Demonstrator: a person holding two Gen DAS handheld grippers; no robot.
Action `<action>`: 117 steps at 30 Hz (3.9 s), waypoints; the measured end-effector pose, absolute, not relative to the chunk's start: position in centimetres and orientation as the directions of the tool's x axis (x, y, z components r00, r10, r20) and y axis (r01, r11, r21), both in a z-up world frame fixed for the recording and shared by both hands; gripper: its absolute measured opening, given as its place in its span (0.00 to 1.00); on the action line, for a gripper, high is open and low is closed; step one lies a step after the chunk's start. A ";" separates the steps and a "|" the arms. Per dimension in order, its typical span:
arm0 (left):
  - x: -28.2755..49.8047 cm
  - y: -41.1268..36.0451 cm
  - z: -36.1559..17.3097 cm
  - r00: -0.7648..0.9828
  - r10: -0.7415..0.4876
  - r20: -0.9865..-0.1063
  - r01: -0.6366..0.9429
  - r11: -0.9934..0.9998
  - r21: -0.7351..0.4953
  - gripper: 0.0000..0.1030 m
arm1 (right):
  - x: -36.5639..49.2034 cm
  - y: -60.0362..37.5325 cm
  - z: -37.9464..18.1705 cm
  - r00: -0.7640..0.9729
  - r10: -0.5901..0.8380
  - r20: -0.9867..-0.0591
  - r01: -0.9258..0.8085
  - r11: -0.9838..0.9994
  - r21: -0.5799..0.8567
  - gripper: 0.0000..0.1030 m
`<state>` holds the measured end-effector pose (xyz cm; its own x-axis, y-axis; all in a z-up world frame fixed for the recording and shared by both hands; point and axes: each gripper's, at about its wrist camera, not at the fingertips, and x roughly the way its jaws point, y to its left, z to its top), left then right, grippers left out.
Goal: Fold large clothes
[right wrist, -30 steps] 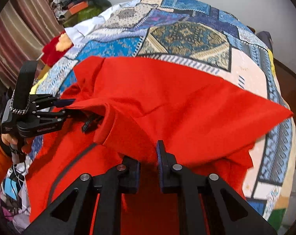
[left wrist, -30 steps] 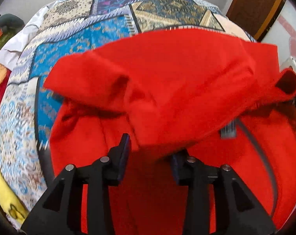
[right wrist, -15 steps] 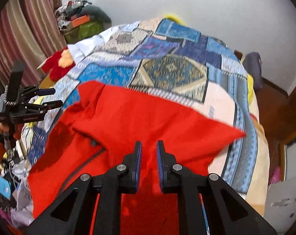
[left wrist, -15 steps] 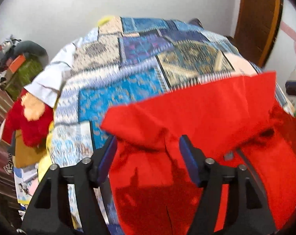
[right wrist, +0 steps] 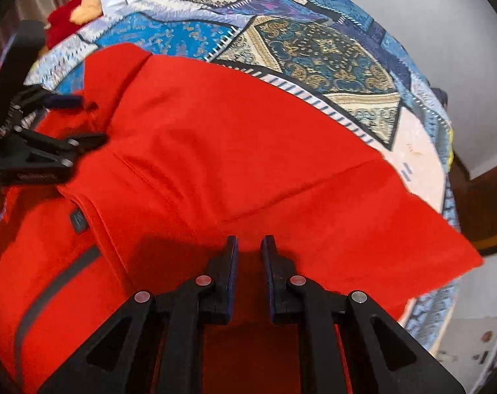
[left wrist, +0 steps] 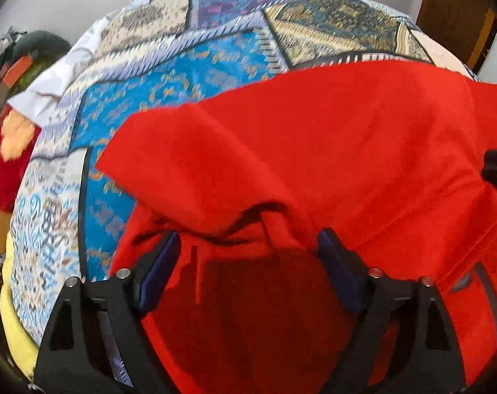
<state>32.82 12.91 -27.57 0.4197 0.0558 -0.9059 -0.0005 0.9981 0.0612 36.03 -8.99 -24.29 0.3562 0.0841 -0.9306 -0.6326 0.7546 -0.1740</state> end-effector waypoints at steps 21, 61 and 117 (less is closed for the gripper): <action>26.1 16.9 -25.5 0.411 0.092 -0.907 -0.058 0.996 0.075 0.87 | 34.7 -21.8 -20.7 0.453 0.053 -0.890 -0.371 0.919 -0.134 0.95; 42.3 27.5 -20.5 0.515 0.185 -0.837 -0.263 0.964 0.051 0.02 | 56.6 -17.3 -19.6 0.532 0.237 -0.813 -0.248 0.961 0.119 0.09; 15.8 23.7 -22.2 0.413 0.093 -0.906 -0.335 0.940 -0.057 0.96 | 28.3 -24.5 -14.8 0.489 0.319 -0.812 -0.401 0.909 0.116 1.00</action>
